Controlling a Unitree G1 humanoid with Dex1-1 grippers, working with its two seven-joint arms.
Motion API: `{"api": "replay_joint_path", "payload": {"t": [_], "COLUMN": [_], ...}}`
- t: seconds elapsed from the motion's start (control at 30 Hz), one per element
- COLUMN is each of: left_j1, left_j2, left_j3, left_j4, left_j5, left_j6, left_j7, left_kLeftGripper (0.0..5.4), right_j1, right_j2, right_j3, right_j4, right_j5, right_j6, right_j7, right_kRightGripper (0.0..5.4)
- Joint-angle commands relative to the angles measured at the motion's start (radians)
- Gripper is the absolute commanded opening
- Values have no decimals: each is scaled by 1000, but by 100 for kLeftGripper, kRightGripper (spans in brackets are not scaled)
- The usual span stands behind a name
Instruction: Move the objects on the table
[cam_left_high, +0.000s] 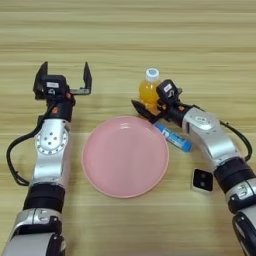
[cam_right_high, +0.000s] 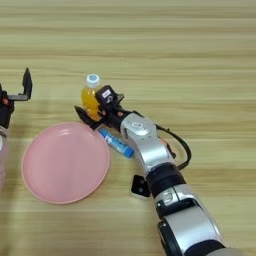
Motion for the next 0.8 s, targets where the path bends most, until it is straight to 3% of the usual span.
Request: {"api": "replay_joint_path", "payload": {"t": [0.03,0.47,0.8], "left_j1": [7,5,2], "left_j2": [2,2,1], "left_j3": [0,1,2], "left_j4": [-3,4,5], "left_j5": [-4,-4,-3], "left_j6": [0,-3,-2], "left_j7": [-6,-7,-9], "left_kLeftGripper": [540,540,540], "right_j1": [-15,-11,24], "right_j2": [3,17,18], "right_j3": [-11,-37,-32], "right_j4": [-1,-59,-206], "right_j5": [-4,11,40], "right_j6": [-11,-78,-178], "right_j7": [-5,-6,29], "right_kRightGripper": [537,537,537]}}
